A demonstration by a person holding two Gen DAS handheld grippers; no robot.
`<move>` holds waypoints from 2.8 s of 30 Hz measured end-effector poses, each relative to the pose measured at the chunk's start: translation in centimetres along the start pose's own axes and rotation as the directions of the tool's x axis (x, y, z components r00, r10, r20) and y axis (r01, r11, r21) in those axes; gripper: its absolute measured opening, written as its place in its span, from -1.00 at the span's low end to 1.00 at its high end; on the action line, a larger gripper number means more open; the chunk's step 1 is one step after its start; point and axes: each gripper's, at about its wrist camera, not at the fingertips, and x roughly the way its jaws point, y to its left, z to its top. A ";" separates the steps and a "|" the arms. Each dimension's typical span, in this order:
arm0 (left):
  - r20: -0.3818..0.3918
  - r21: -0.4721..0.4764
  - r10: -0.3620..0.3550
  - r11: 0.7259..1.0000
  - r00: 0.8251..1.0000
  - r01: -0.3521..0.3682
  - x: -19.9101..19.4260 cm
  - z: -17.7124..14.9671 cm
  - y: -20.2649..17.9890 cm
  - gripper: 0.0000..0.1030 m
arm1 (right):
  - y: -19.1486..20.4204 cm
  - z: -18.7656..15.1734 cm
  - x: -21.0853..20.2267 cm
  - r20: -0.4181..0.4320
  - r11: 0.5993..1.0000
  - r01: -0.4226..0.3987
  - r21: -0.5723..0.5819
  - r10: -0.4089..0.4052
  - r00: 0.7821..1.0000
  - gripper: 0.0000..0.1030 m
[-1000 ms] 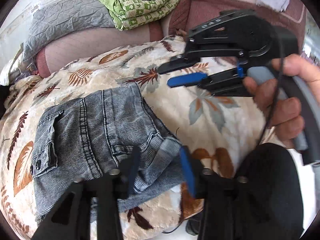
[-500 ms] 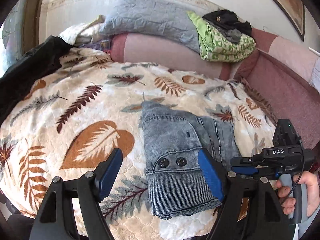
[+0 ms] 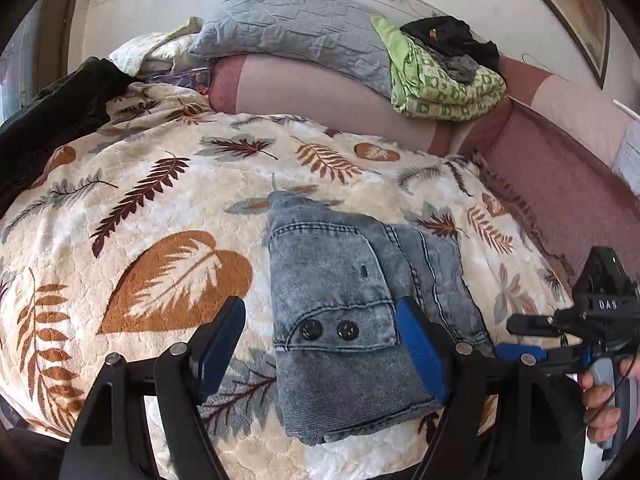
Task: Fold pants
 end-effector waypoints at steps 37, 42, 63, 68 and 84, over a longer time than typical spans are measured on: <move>-0.131 0.030 0.099 0.995 0.986 -0.096 5.1 -1.7 -0.4 0.66 | 4.5 -1.8 -1.4 0.156 0.957 0.254 -0.141 -0.232 0.960 -0.80; -0.138 0.048 0.107 0.994 0.985 -0.101 5.2 -1.6 -0.5 0.67 | -0.8 -3.0 0.8 0.090 0.947 0.314 -0.068 -0.307 0.947 -0.98; -0.135 0.063 0.114 0.992 0.984 -0.107 5.6 -1.5 -0.4 0.68 | -1.1 -0.2 3.5 0.061 0.982 0.089 0.164 -0.100 0.993 -0.17; -0.134 0.070 0.109 0.992 0.985 -0.100 5.7 -1.5 -0.4 0.71 | 0.7 -1.1 1.3 0.136 0.988 0.152 0.037 -0.156 0.978 -0.86; -0.069 0.180 0.169 0.971 0.983 -0.154 3.4 0.2 -2.6 0.72 | -1.3 -3.5 1.8 0.127 0.978 0.207 0.011 -0.206 0.970 -0.92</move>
